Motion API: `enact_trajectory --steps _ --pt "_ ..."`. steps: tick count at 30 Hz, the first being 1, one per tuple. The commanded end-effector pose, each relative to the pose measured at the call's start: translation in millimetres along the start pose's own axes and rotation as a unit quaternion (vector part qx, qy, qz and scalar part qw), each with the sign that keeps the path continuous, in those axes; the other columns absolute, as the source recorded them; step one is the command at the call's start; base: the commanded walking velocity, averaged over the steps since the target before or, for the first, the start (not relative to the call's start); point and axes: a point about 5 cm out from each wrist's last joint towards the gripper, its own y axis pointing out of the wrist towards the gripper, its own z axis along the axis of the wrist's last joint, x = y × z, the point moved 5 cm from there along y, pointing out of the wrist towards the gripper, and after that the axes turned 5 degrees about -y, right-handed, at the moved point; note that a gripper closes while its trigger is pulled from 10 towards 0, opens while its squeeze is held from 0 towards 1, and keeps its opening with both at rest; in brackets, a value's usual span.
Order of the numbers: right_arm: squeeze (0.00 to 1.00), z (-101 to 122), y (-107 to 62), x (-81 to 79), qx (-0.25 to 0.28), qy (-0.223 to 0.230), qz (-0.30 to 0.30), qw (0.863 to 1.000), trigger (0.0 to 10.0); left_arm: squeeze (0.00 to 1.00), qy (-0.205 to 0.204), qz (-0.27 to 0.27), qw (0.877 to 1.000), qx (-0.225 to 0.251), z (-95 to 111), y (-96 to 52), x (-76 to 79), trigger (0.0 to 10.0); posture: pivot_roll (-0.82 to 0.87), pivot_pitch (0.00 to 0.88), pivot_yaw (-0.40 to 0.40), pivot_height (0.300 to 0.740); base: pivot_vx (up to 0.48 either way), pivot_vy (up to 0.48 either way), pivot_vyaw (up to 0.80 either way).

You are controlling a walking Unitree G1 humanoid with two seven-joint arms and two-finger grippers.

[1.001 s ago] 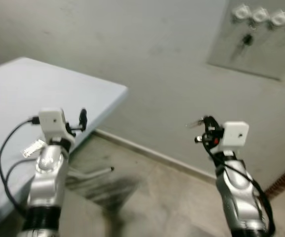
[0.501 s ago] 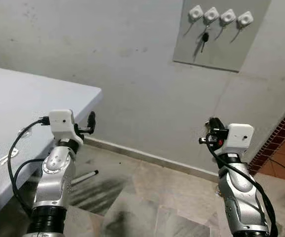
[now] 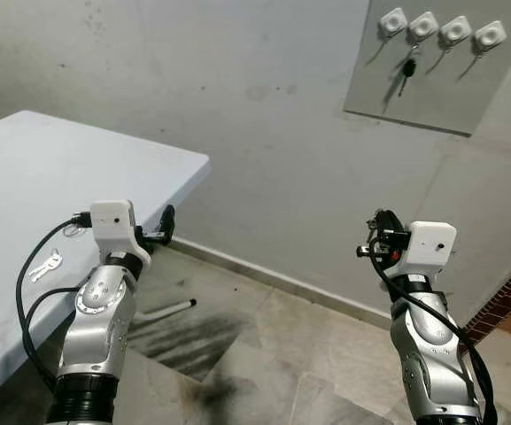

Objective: Hang keys on a hook

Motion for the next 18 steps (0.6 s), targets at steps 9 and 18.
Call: enact_trajectory --steps 9,18 --pt "0.00 5.1 0.6 -3.9 0.010 -0.002 0.009 1.000 10.0 0.00 0.010 -0.012 1.000 0.000 3.9 -1.3 2.7 10.0 0.02 0.000 0.003 0.740 0.000 0.000 0.00" --pt "0.00 4.0 0.9 -5.1 0.008 0.003 0.010 1.000 10.0 0.00 0.012 -0.018 1.000 0.000 4.5 -2.3 3.9 10.0 0.02 0.000 0.006 0.740 0.147 0.000 0.00"
